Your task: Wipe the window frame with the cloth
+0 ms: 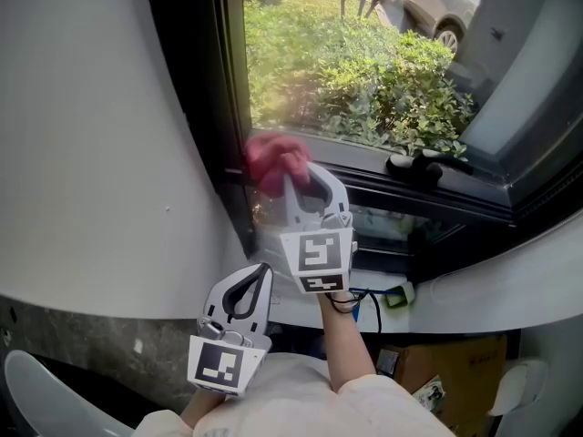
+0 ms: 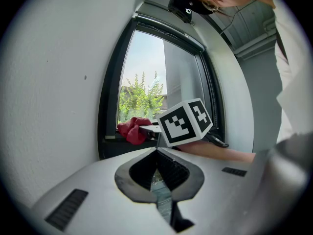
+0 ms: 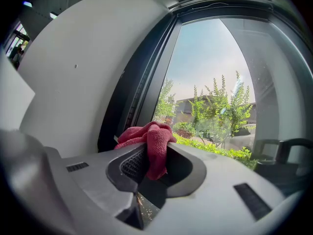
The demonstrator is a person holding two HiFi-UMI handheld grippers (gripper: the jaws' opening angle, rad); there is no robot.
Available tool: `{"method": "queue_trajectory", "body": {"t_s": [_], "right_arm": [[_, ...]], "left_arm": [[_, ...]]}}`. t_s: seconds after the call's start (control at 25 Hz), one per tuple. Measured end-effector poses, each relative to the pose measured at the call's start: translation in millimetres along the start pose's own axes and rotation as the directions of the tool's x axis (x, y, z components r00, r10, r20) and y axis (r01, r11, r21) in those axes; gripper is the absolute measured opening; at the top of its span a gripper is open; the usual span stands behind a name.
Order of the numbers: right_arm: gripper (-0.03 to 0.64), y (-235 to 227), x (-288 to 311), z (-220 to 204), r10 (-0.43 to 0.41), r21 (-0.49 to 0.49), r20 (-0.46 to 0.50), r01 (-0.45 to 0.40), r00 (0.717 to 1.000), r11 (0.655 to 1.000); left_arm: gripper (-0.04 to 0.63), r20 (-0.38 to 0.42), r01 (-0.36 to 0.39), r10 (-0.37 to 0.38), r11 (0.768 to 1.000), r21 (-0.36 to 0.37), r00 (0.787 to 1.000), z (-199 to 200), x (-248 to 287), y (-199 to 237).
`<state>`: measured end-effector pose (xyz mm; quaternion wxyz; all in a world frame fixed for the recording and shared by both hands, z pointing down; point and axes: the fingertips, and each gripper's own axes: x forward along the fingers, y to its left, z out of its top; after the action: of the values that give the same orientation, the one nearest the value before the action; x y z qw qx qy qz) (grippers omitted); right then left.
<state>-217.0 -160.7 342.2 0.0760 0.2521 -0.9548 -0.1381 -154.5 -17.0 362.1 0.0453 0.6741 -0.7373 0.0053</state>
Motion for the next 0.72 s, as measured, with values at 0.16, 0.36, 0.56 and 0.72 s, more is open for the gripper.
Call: {"method": "queue_trajectory", "body": {"t_s": [0.16, 0.36, 0.56, 0.72], "right_arm": [[0.086, -2.4, -1.2, -1.2, -0.005, -0.002, -0.002, 0.005, 1.000, 1.000], [0.086, -6.0, -3.8, -2.0, -0.011, -0.004, -0.002, 0.011, 1.000, 1.000], [0.086, -8.0, -5.4, -3.2, -0.016, -0.008, -0.001, 0.016, 1.000, 1.000], [0.084, -9.5, -5.8, -3.8, -0.019, -0.005, -0.002, 0.019, 1.000, 1.000]], "left_arm": [[0.008, 0.005, 0.012, -0.012, 1.000, 0.004, 1.000, 0.8, 2.1, -0.6], [0.008, 0.009, 0.030, -0.030, 1.000, 0.007, 1.000, 2.4, 4.6, -2.8], [0.008, 0.011, 0.038, -0.038, 0.999, 0.006, 0.999, 2.2, 6.3, -2.9], [0.008, 0.012, 0.041, -0.041, 0.999, 0.005, 0.999, 1.9, 7.5, -1.6]]}}
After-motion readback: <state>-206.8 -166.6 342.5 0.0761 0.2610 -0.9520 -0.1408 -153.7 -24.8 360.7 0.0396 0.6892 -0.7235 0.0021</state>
